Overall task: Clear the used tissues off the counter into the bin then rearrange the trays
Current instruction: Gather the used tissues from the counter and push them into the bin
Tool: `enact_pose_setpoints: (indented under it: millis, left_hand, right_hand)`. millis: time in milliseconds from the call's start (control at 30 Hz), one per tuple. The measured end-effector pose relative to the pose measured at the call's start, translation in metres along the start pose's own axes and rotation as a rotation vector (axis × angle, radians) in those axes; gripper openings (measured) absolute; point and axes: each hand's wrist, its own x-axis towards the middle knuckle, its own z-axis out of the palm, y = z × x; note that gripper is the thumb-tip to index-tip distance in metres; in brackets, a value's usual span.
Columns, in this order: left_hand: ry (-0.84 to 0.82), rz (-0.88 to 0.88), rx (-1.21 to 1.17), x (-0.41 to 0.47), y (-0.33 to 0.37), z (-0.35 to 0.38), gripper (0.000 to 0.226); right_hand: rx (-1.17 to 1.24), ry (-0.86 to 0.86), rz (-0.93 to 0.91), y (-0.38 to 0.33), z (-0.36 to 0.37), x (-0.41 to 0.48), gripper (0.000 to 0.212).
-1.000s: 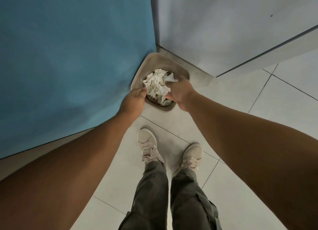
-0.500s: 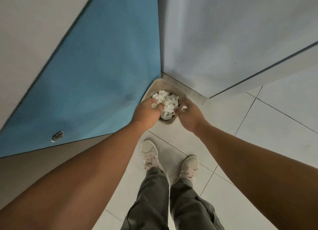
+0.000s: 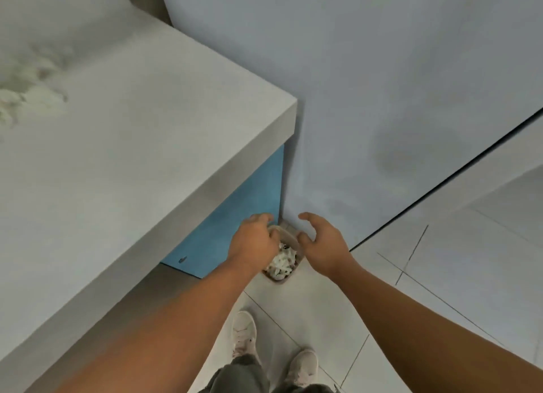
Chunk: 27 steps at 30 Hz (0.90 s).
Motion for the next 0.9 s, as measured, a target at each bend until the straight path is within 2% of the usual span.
enact_pose_setpoints:
  millis: [267, 433, 667, 900]
  left_hand:
    - [0.252, 0.147, -0.034, -0.044, 0.049, -0.131, 0.042]
    - [0.396, 0.121, 0.014, -0.067, 0.048, -0.199, 0.04]
    - [0.538, -0.006, 0.013, -0.082, 0.0, -0.267, 0.039]
    - [0.576, -0.133, 0.025, -0.077, -0.085, -0.329, 0.04]
  right_hand:
    - [-0.04, 0.043, -0.321, -0.107, -0.06, -0.024, 0.04]
    - [-0.074, 0.062, -0.515, -0.18, -0.079, -0.022, 0.038]
    - [-0.147, 0.004, -0.689, -0.26, -0.052, -0.007, 0.039]
    - [-0.182, -0.106, -0.757, -0.331, 0.007, 0.027, 0.036]
